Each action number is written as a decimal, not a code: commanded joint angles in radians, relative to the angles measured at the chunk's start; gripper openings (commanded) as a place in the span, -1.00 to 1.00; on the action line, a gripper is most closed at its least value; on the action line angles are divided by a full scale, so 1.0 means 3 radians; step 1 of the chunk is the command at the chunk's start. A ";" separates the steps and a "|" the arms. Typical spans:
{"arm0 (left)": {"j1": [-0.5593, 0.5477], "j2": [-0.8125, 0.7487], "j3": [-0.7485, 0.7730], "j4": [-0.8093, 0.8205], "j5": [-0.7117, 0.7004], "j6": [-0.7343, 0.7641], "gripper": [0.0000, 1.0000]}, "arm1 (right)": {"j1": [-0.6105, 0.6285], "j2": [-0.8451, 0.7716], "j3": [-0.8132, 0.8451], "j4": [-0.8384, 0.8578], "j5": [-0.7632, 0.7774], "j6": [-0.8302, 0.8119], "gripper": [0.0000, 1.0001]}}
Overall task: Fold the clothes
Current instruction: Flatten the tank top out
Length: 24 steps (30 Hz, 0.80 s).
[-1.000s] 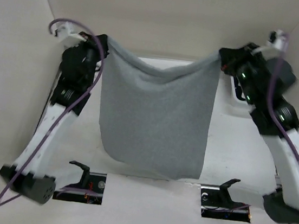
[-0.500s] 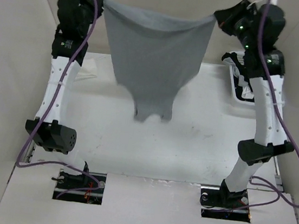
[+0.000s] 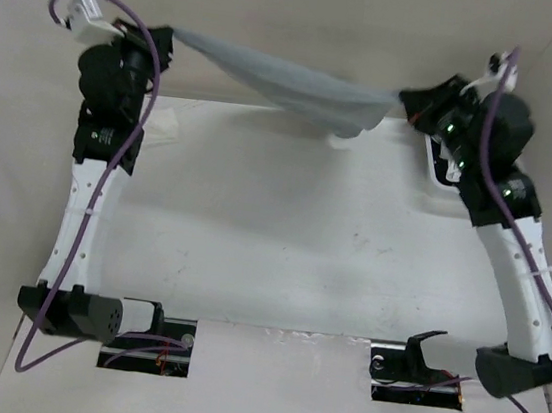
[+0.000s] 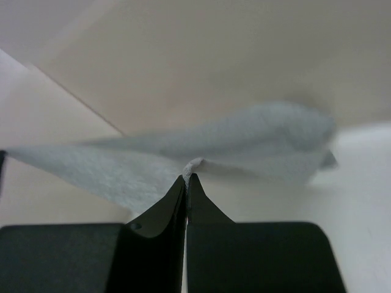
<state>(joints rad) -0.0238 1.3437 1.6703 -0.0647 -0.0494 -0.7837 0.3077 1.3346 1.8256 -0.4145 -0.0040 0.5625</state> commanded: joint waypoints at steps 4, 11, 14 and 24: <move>-0.0326 -0.1250 -0.2036 0.0328 -0.0371 0.0020 -0.97 | 0.0489 -0.1383 -0.2400 0.0542 0.0483 0.0098 -1.00; -0.0496 -0.2953 -0.3389 -0.0723 -0.0853 0.0055 -0.98 | 0.1843 -0.2683 -0.4084 -0.0120 0.0990 0.0813 -1.00; -0.0531 -0.3521 -0.3568 -0.1393 -0.0812 0.0020 -0.99 | 0.2472 -0.3026 -0.4473 -0.0549 0.1071 0.1314 -1.00; -0.0670 -0.4127 -0.3665 -0.2214 -0.0730 -0.0292 -0.99 | 0.4442 -0.3151 -0.4444 -0.1323 0.2042 0.2783 -1.00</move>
<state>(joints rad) -0.2237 0.0795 0.5945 -0.7082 -0.2657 -0.8494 1.5684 0.3557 0.4362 -0.7639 0.4370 1.2362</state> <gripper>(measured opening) 0.021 0.012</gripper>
